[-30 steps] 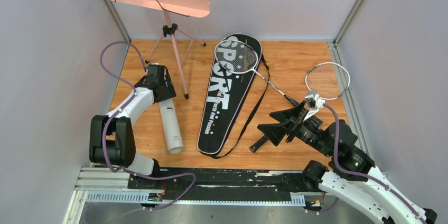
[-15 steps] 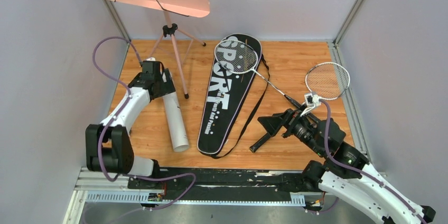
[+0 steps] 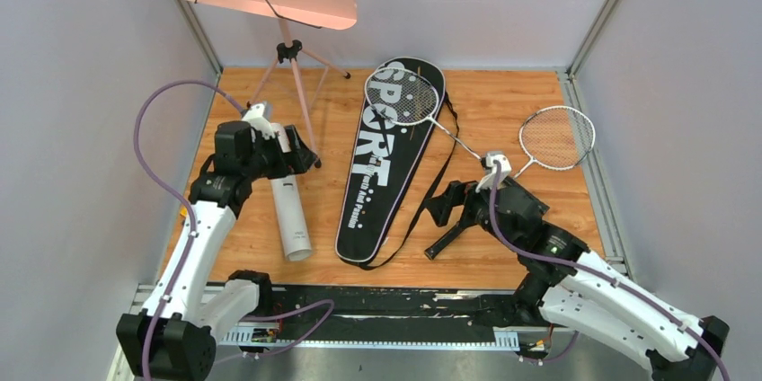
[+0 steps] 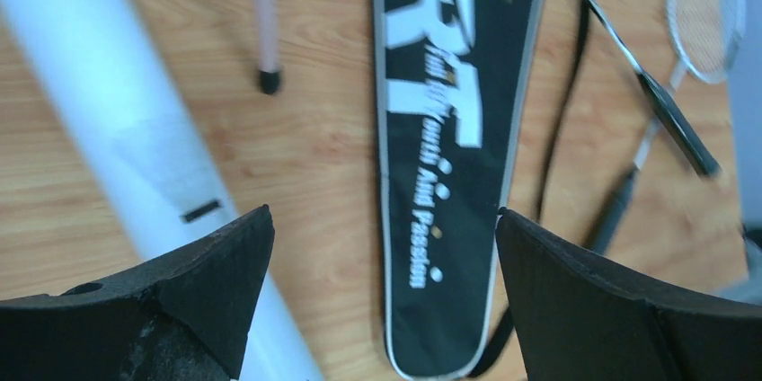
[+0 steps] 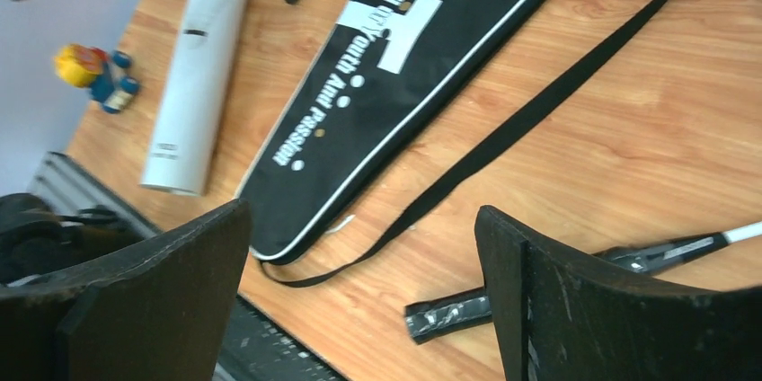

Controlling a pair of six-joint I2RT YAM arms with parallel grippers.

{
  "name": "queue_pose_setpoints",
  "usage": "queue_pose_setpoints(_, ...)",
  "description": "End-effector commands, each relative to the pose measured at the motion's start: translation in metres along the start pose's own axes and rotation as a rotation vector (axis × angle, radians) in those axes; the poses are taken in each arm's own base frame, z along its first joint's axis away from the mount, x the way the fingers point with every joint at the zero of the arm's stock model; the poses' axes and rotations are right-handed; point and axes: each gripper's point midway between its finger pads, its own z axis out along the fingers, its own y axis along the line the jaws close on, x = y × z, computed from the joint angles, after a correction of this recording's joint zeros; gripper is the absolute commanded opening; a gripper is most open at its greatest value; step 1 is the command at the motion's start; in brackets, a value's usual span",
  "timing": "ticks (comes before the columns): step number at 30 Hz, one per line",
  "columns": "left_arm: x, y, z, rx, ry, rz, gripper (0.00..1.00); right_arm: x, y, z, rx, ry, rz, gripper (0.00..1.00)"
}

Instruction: Pack up the badminton gear

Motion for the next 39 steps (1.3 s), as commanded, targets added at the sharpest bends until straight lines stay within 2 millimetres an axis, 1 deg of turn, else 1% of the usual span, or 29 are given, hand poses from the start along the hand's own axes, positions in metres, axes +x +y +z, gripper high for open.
queue_pose_setpoints(1,0.031,-0.062,-0.018,0.338,0.083,0.122,1.00,-0.016,-0.010,0.022,0.069,-0.046,-0.198,0.95)
queue_pose_setpoints(2,0.036,-0.066,-0.021,0.365,0.084,0.142,1.00,-0.014,-0.014,0.029,0.092,-0.030,-0.257,0.95)
queue_pose_setpoints(3,0.048,-0.069,-0.021,0.404,0.111,0.163,1.00,-0.014,-0.019,0.036,0.122,-0.019,-0.306,0.94)
queue_pose_setpoints(5,0.057,-0.070,-0.023,0.428,0.127,0.162,1.00,-0.013,-0.033,0.050,0.204,0.016,-0.397,0.93)
queue_pose_setpoints(8,0.057,-0.075,-0.031,0.457,0.115,0.177,1.00,-0.012,-0.051,0.075,0.297,0.072,-0.534,0.92)
queue_pose_setpoints(10,0.055,-0.069,-0.032,0.417,0.094,0.188,1.00,-0.016,-0.059,0.096,0.313,0.127,-0.584,0.88)
queue_pose_setpoints(11,0.056,-0.066,-0.033,0.400,0.090,0.190,1.00,-0.014,-0.066,0.105,0.314,0.171,-0.597,0.85)
queue_pose_setpoints(12,0.054,-0.061,-0.033,0.367,0.071,0.191,1.00,-0.007,-0.077,0.116,0.314,0.239,-0.612,0.82)
queue_pose_setpoints(13,0.054,-0.059,-0.035,0.357,0.062,0.187,1.00,-0.008,-0.089,0.124,0.329,0.281,-0.615,0.77)
queue_pose_setpoints(15,0.053,-0.059,-0.037,0.357,0.051,0.190,1.00,-0.014,-0.111,0.134,0.385,0.328,-0.637,0.60)
queue_pose_setpoints(16,0.052,-0.061,-0.038,0.366,0.048,0.192,1.00,-0.018,-0.122,0.138,0.407,0.342,-0.648,0.55)
queue_pose_setpoints(17,0.052,-0.062,-0.040,0.369,0.045,0.194,1.00,-0.020,-0.131,0.144,0.402,0.362,-0.651,0.53)
queue_pose_setpoints(19,0.051,-0.061,-0.041,0.366,0.037,0.193,1.00,-0.021,-0.141,0.154,0.310,0.402,-0.625,0.54)
queue_pose_setpoints(21,0.051,-0.062,-0.043,0.368,0.028,0.195,1.00,-0.028,-0.150,0.160,0.243,0.413,-0.568,0.53)
queue_pose_setpoints(24,0.051,-0.066,-0.046,0.390,0.021,0.198,1.00,-0.048,-0.166,0.162,0.258,0.393,-0.542,0.50)
queue_pose_setpoints(26,0.051,-0.067,-0.048,0.398,0.015,0.197,1.00,-0.053,-0.177,0.164,0.268,0.397,-0.550,0.52)
queue_pose_setpoints(30,0.050,-0.067,-0.049,0.399,0.009,0.196,1.00,-0.056,-0.192,0.172,0.251,0.432,-0.541,0.55)
queue_pose_setpoints(33,0.050,-0.066,-0.048,0.391,0.008,0.191,1.00,-0.057,-0.208,0.179,0.277,0.451,-0.545,0.55)
queue_pose_setpoints(36,0.050,-0.067,-0.049,0.395,0.009,0.192,1.00,-0.057,-0.224,0.180,0.317,0.481,-0.565,0.55)
queue_pose_setpoints(39,0.051,-0.067,-0.048,0.399,0.013,0.191,1.00,-0.056,-0.228,0.186,0.288,0.488,-0.558,0.55)
